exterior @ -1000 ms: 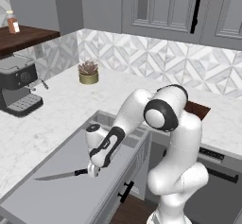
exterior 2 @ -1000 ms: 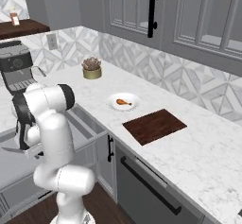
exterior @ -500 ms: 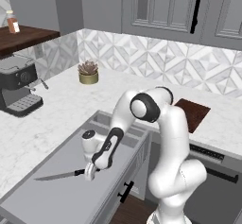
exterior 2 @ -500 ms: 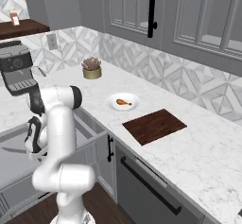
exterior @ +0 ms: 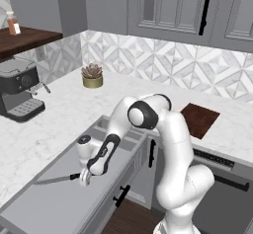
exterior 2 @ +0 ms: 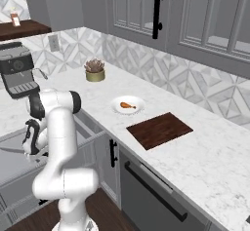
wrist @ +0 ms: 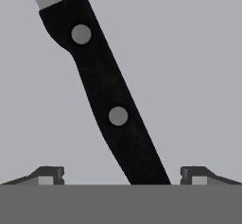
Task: Pick up the knife from the drawer and place it on the cutting board. Then place the meat from the plate to the cutting board.
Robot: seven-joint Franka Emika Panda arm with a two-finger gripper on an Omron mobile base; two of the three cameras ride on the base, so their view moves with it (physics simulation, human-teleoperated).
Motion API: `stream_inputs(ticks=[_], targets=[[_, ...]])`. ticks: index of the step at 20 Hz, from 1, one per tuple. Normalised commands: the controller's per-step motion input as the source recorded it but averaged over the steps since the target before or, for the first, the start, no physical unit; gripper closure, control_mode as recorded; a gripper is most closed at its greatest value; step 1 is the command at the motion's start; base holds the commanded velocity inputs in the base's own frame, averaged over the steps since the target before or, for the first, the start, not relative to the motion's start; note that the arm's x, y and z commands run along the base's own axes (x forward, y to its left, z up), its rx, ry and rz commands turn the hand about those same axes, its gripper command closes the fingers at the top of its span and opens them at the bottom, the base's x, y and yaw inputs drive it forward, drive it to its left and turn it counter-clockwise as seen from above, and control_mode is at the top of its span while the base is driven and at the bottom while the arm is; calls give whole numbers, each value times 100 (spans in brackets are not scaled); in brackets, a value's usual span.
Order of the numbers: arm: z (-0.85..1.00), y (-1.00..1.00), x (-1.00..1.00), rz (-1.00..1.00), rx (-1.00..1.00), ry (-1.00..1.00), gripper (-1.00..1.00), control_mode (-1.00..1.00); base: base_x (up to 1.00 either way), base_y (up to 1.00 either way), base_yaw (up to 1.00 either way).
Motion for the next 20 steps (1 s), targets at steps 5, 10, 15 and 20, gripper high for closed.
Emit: stream_inputs(ticks=[5, 10, 15, 20], targets=[[-36, 0, -22, 0, 0, 0, 100, -100, 0, 0, 0], [-29, -9, -58, -1, 0, 1, 100, -100, 0, 0, 0], [-1, -52, -89, 6, 0, 0, 100, -100, 0, 0, 0], [64, -71, -76, 12, 1, 0, 100, -100, 0, 0, 0]])
